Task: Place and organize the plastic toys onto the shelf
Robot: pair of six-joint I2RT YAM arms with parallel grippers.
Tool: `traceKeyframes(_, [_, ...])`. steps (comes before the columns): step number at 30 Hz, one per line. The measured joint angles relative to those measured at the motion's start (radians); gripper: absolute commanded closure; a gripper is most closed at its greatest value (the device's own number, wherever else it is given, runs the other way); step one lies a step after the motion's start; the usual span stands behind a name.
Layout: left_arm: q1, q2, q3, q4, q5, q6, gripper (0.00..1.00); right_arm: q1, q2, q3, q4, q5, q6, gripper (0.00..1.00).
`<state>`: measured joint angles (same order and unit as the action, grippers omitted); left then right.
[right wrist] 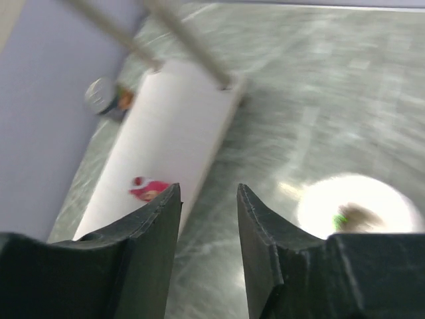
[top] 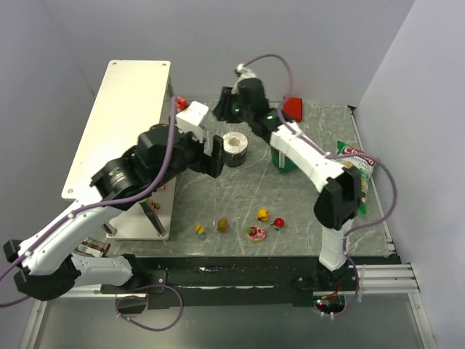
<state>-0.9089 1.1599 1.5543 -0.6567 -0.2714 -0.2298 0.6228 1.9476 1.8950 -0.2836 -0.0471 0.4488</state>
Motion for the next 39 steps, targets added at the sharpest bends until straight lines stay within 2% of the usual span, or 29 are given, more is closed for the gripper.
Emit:
traceKeyframes(3, [-0.031, 0.041, 0.0, -0.002, -0.013, -0.001, 0.03, -0.066, -0.096, -0.06, -0.087, 0.064, 0.029, 0.45])
traceKeyframes(6, [-0.062, 0.064, -0.013, 0.007, -0.015, -0.013, 0.03, -0.141, -0.209, -0.187, -0.17, 0.145, 0.051, 0.33])
traceKeyframes(7, [-0.074, 0.068, -0.018, 0.008, -0.014, -0.019, 0.04, -0.16, -0.236, -0.219, -0.193, 0.167, 0.054, 0.25])
traceKeyframes(10, [-0.127, 0.098, -0.033, 0.012, -0.015, -0.034, 0.04, -0.209, -0.332, -0.322, -0.266, 0.226, 0.072, 0.15])
traceKeyframes(12, [-0.174, 0.141, -0.047, 0.024, -0.016, -0.043, 0.04, -0.232, -0.404, -0.395, -0.294, 0.246, 0.081, 0.13])
traceKeyframes(17, [-0.257, 0.275, -0.082, 0.031, -0.003, -0.04, 0.04, -0.29, -0.566, -0.519, -0.328, 0.246, 0.086, 0.13])
traceKeyframes(23, [-0.328, 0.443, -0.092, 0.029, 0.056, 0.006, 0.04, -0.356, -0.67, -0.579, -0.338, 0.235, 0.086, 0.13])
traceKeyframes(32, [-0.457, 0.613, -0.095, 0.018, 0.119, 0.169, 0.01, -0.407, -0.734, -0.683, -0.355, 0.196, 0.086, 0.13])
traceKeyframes(39, [-0.469, 0.767, -0.093, -0.016, 0.104, 0.27, 0.01, -0.446, -0.772, -0.714, -0.361, 0.177, 0.086, 0.13])
